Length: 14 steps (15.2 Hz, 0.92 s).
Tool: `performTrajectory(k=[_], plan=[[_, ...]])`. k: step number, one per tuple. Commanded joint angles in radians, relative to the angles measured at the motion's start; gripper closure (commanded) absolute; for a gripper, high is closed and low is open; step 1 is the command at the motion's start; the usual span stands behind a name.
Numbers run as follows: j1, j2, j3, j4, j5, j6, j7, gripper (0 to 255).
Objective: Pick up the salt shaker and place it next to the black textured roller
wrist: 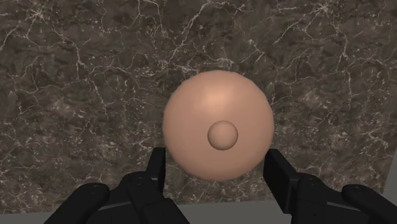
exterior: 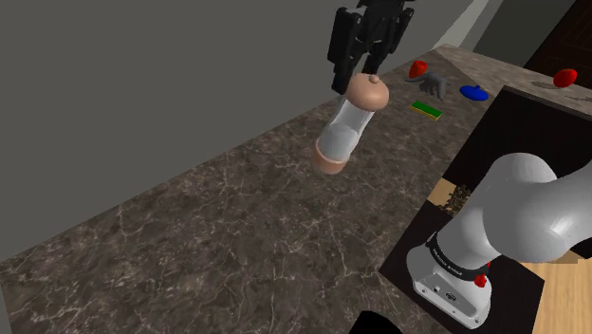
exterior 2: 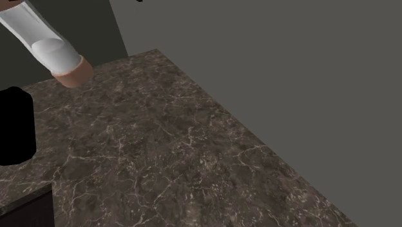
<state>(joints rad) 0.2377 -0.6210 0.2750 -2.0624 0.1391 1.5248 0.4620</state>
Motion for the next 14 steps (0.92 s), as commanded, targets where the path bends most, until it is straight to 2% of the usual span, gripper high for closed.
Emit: performTrajectory(k=[1,7,14], plan=[[0.015,-0.048,0.016,-0.026,0.019,-0.019,0.027,255],[0.066,-0.166,0.091,-0.069,0.093,-0.080,0.135,255],[0.119,-0.265,0.193,-0.067,0.192,-0.152,0.276,255]])
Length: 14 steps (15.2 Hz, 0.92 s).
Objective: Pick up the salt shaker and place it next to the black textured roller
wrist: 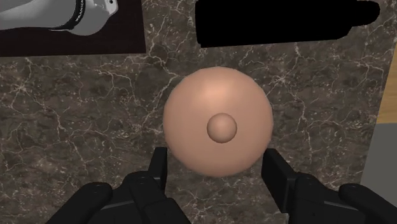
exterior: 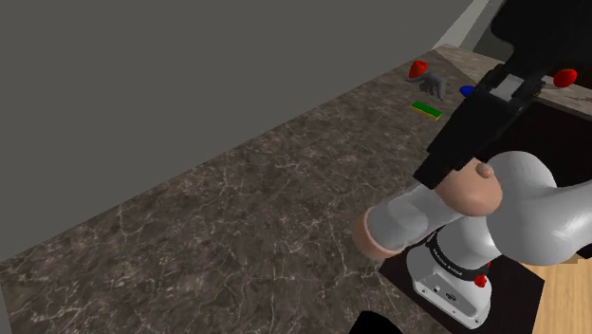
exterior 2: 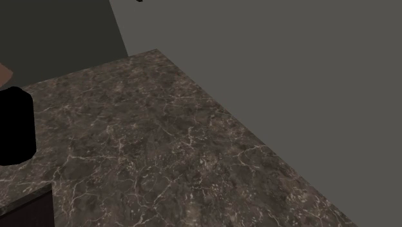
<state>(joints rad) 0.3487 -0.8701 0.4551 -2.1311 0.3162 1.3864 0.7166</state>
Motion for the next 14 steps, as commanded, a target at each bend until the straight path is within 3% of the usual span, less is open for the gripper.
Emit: performTrajectory(k=[1,14], plan=[[0.015,-0.026,0.029,0.006,0.030,-0.023,0.044,255],[0.055,-0.082,0.257,0.160,0.230,-0.124,0.347,255]])
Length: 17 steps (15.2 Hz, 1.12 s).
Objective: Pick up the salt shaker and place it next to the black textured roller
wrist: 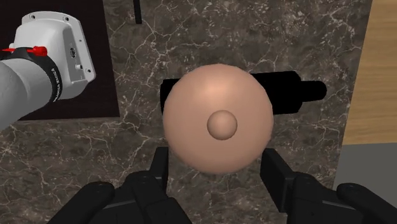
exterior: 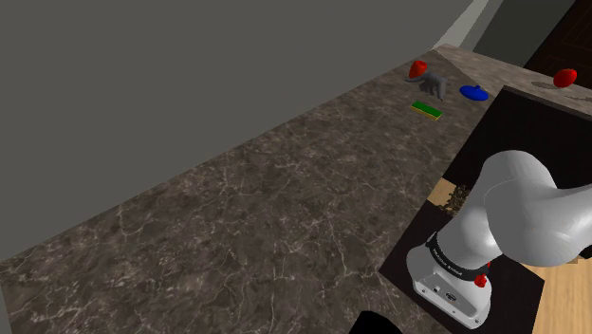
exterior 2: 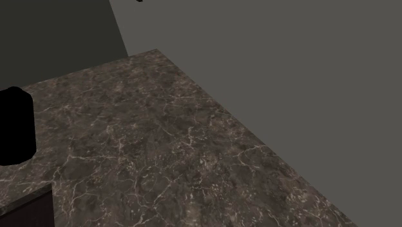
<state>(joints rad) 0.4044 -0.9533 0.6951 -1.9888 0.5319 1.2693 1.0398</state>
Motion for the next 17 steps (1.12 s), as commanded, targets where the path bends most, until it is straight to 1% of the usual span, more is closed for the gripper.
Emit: performTrajectory(k=[1,6,11,17], plan=[[-0.003,0.003,0.037,0.037,0.029,-0.012,0.049,255],[-0.026,0.019,0.141,0.149,0.100,-0.036,0.175,255],[-0.076,0.046,0.255,0.285,0.163,-0.056,0.301,255],[-0.047,-0.003,0.265,0.182,0.188,0.001,0.281,255]])
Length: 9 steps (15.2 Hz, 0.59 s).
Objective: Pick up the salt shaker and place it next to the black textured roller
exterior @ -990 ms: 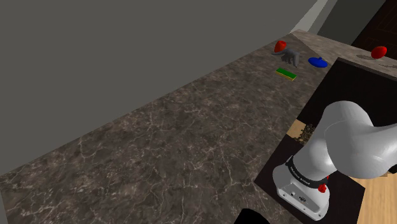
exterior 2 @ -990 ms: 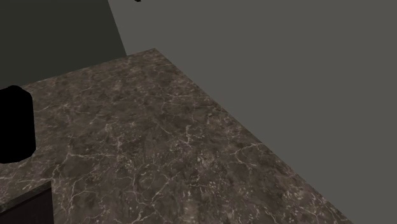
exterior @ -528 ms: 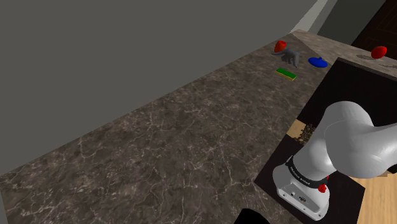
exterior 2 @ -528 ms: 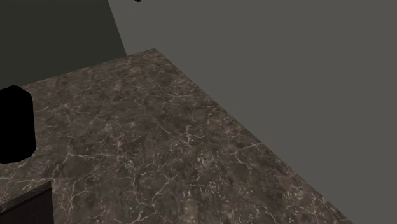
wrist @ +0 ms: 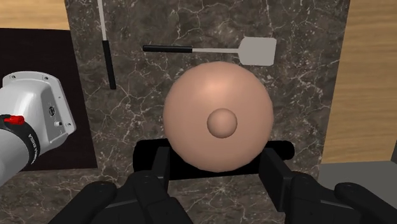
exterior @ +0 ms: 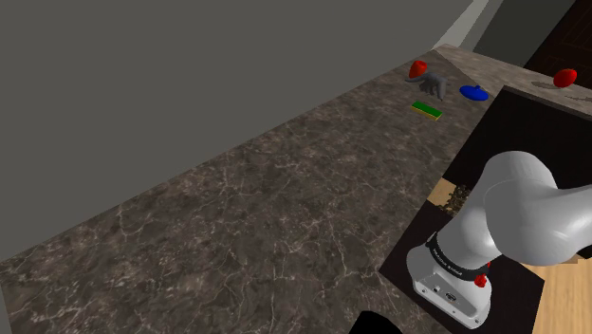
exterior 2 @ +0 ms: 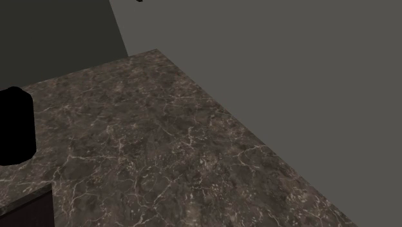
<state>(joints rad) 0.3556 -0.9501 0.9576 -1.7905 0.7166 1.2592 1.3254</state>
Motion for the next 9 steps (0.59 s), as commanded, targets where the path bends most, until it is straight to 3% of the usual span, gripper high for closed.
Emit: performTrajectory(k=[1,9], plan=[[0.006,-0.014,0.006,-0.032,0.008,0.020,-0.008,255],[0.038,-0.069,0.035,-0.153,0.047,0.093,-0.028,255]])
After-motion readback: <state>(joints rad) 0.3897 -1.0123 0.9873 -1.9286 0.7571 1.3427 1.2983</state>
